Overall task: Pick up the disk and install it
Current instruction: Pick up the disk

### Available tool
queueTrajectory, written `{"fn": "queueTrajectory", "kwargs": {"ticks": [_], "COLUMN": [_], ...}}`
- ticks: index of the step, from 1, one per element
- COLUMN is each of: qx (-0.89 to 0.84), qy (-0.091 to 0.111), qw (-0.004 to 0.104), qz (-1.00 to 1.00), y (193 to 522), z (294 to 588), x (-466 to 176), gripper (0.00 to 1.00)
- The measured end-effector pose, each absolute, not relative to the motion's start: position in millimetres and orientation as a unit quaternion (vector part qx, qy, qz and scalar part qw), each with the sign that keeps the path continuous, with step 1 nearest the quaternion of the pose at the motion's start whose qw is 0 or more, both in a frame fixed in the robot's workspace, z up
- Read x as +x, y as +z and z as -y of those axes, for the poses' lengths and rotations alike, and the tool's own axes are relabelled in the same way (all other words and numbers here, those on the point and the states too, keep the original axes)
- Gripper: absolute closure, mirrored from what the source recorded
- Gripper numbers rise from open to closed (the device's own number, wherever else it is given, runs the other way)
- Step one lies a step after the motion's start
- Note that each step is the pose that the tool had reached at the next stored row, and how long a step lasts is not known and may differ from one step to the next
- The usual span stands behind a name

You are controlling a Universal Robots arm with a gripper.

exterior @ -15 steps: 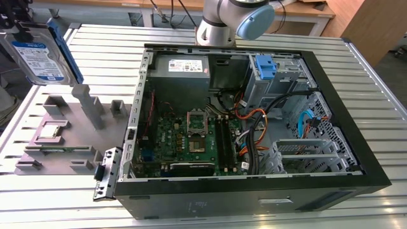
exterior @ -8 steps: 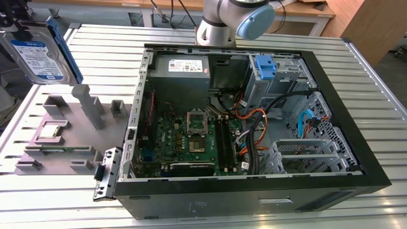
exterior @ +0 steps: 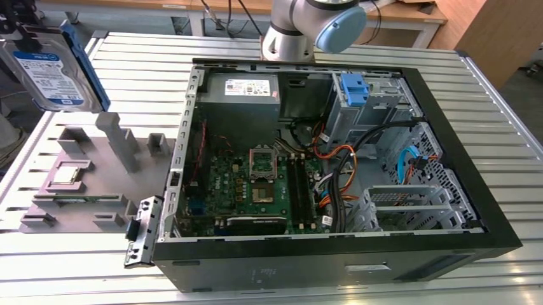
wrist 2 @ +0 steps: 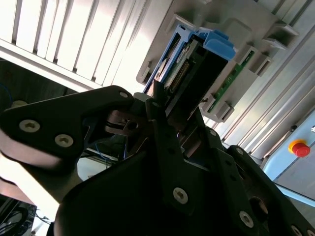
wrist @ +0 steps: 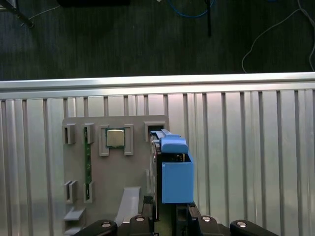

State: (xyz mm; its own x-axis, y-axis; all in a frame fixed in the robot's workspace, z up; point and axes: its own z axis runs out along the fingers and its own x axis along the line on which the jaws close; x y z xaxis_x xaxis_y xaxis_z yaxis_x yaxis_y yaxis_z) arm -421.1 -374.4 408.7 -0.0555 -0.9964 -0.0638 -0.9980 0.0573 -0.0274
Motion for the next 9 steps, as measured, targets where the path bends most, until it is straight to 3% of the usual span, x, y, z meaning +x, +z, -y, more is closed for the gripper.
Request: {"fn": "queueTrajectory", "kwargs": {"ticks": [9], "qx": [-0.686], "qy": [0.012], "qw": [0.033], "qz": [-0.726], "y": [411.7], "z": [374.4], "x": [-421.1], "gripper": [0.65]}}
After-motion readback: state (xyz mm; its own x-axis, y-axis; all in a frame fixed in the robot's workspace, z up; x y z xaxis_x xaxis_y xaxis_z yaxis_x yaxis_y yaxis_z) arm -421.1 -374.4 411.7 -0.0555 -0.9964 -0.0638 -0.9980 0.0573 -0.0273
